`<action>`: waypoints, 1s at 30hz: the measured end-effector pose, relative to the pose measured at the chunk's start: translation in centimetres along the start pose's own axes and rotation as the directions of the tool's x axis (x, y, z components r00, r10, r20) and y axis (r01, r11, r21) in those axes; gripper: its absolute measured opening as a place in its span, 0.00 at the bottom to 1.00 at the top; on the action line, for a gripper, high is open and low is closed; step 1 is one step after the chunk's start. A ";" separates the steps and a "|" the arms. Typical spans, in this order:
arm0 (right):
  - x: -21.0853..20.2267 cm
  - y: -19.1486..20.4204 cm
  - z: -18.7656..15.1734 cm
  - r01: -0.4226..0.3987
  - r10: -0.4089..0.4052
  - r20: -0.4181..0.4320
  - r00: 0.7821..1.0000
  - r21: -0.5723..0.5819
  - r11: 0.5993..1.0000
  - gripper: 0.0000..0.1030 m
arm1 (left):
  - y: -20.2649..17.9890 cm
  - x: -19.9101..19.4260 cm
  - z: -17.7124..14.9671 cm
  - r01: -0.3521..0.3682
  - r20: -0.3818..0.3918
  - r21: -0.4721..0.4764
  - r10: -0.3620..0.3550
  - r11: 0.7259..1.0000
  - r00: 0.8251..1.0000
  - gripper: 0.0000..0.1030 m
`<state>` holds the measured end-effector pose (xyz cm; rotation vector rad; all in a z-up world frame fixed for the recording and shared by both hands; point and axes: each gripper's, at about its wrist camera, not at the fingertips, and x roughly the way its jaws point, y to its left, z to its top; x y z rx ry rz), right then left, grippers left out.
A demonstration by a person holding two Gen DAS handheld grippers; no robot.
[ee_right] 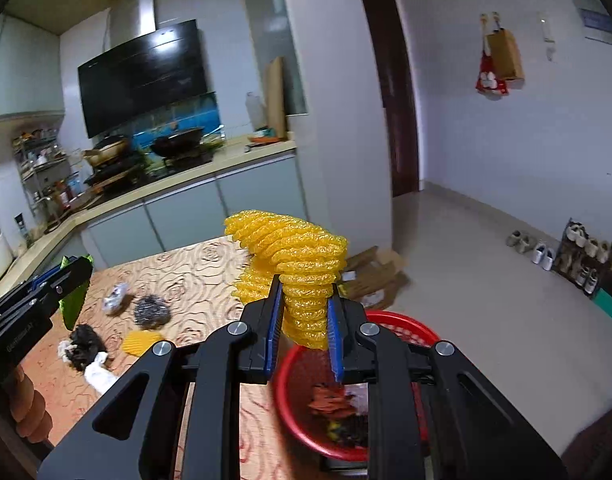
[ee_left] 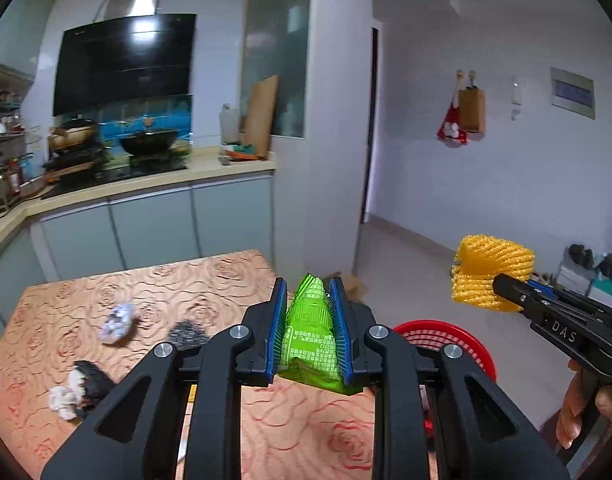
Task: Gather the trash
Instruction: 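Carry the green packet and yellow foam net in both tools over the red wastebasket, then open the left tool dropping the green packet while the right tool drops the foam net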
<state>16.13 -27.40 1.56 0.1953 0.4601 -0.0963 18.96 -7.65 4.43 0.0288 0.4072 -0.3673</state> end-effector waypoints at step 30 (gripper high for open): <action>7.6 -7.2 -5.1 0.184 -0.181 -0.268 0.946 -0.011 0.983 0.20 | -9.8 15.1 -5.3 0.245 -0.306 0.005 -0.232 0.969 0.923 0.21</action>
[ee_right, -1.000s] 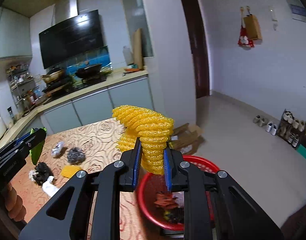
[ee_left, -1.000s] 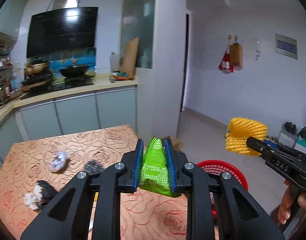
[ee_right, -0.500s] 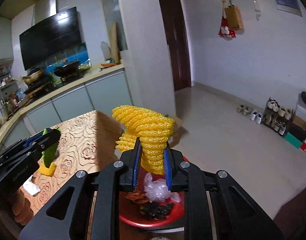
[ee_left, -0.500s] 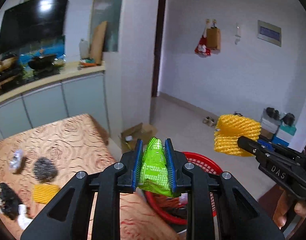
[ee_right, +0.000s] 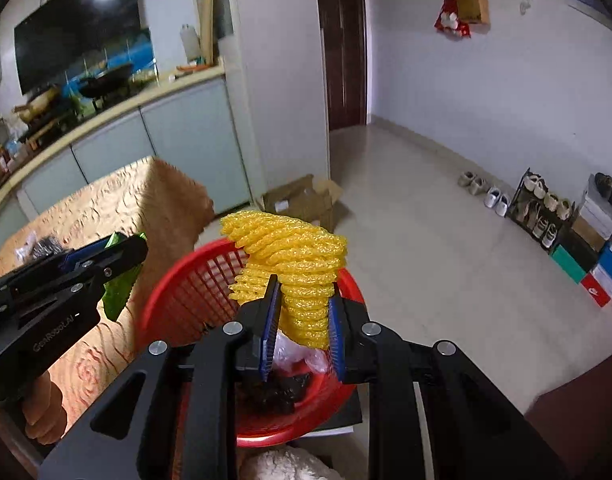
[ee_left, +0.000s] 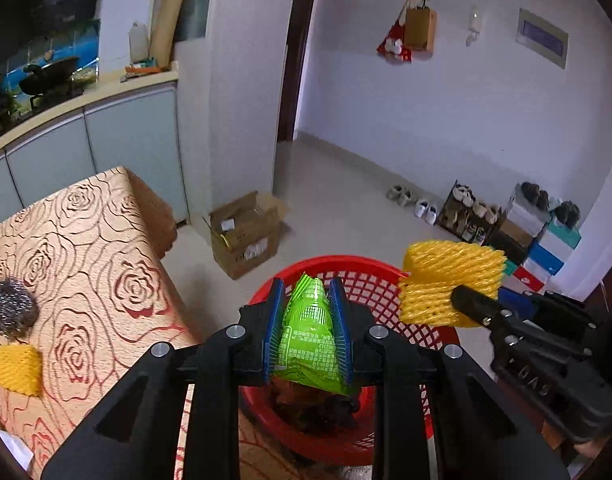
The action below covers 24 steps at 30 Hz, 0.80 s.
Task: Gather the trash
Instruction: 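Open the left tool dropping the green packet while the right tool drops the foam net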
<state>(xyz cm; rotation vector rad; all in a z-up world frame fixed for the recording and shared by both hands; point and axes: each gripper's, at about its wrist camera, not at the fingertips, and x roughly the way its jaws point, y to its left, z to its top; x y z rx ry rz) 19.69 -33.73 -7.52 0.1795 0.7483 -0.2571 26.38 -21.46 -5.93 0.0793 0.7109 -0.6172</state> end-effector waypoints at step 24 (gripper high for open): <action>0.2 -0.2 -0.7 -0.029 0.029 -0.006 1.000 0.029 0.999 0.44 | -0.1 -1.6 0.4 0.022 0.040 -0.004 -0.022 1.000 0.999 0.46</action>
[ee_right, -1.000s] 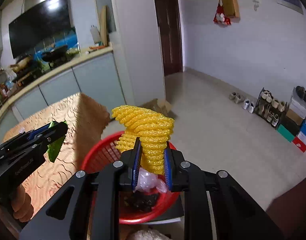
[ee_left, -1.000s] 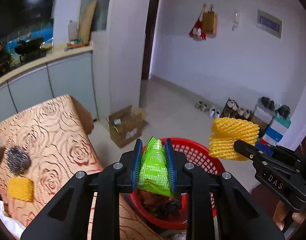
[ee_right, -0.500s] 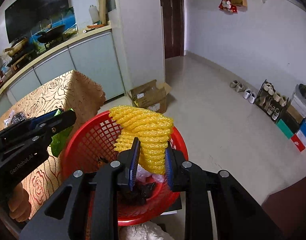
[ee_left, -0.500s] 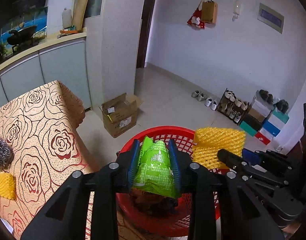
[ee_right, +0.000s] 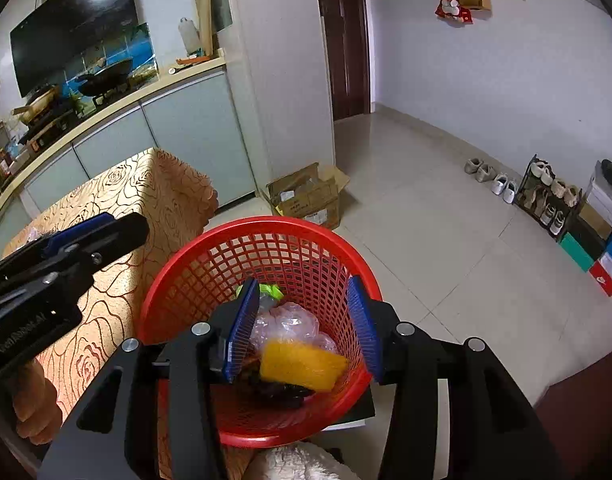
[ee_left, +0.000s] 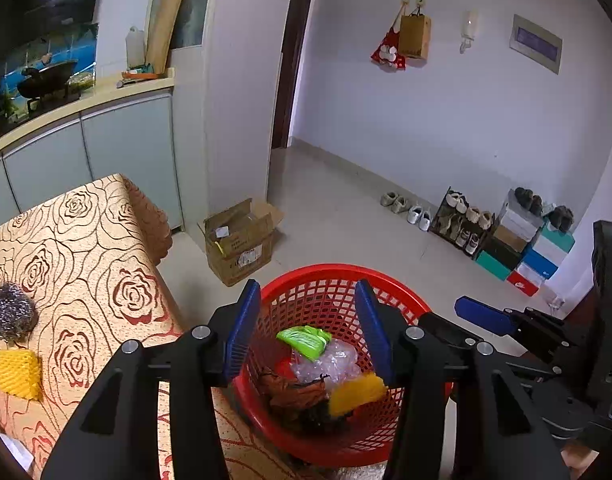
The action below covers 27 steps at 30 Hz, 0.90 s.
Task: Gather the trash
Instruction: 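Open the left tool dropping the green packet while the right tool drops the foam net, then move both open tools back over the remaining trash on the table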
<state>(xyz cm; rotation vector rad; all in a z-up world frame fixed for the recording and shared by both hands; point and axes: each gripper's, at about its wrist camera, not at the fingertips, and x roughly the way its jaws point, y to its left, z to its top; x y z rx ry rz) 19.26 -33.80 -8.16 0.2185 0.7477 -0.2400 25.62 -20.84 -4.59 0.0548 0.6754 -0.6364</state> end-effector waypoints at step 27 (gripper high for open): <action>-4.7 5.2 1.0 -0.069 0.078 0.130 0.988 -0.066 0.995 0.56 | 7.3 -13.3 -0.8 -0.261 0.235 -0.154 0.292 0.953 0.927 0.81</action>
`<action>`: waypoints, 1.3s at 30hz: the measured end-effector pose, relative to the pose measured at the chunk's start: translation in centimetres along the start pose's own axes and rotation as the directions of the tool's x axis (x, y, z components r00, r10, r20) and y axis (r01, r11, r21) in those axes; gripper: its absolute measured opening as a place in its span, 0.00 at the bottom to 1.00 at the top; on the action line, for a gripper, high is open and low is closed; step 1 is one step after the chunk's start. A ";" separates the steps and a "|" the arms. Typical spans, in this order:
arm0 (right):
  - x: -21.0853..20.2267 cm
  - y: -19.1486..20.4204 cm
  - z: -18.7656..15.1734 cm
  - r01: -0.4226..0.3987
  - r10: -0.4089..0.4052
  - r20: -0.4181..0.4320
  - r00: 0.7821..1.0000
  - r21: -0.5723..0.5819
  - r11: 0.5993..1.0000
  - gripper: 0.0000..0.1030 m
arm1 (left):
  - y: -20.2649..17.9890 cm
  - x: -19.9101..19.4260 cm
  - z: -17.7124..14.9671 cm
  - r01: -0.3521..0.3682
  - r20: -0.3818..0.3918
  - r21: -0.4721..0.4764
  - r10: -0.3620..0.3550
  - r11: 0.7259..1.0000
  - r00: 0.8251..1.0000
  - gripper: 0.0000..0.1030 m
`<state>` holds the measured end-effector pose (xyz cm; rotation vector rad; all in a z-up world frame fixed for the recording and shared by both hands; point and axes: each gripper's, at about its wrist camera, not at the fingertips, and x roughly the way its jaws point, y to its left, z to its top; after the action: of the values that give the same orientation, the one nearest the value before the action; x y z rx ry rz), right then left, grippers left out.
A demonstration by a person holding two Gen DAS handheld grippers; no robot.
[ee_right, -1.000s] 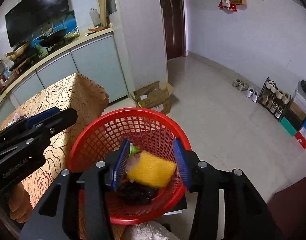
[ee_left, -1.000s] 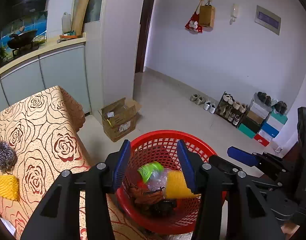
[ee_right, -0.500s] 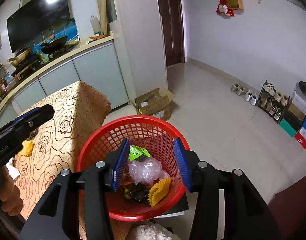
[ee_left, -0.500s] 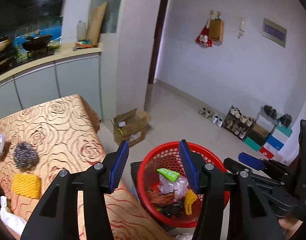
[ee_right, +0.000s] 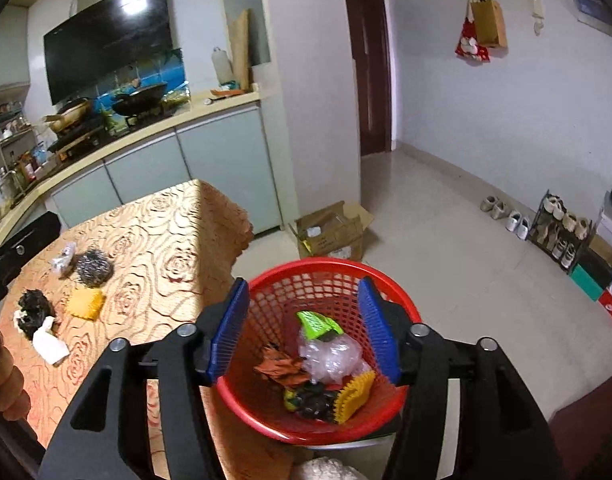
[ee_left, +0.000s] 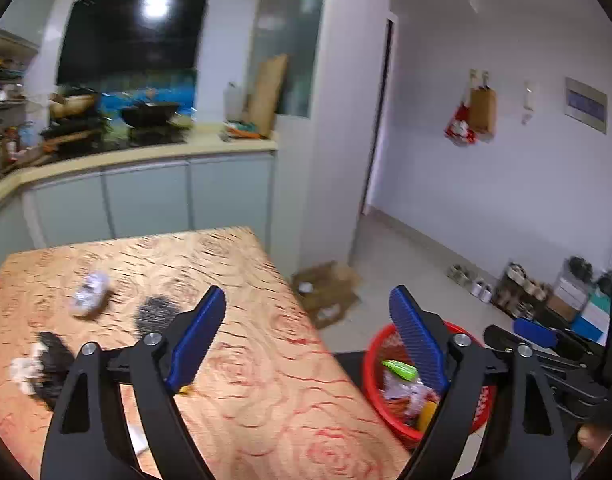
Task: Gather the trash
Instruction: 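Move both open tools back over the remaining trash on the table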
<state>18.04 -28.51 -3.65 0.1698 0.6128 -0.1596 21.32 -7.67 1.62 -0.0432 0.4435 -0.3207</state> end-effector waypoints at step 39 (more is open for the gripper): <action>-3.2 17.2 -0.2 -0.295 0.314 0.057 0.948 -0.223 0.929 0.91 | 25.1 -16.5 -4.5 -0.612 -0.007 -0.196 0.623 0.766 0.782 0.91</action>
<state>18.75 -11.39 -0.09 0.0495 0.5003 0.1990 12.73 21.50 1.62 -0.0875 0.4041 0.3832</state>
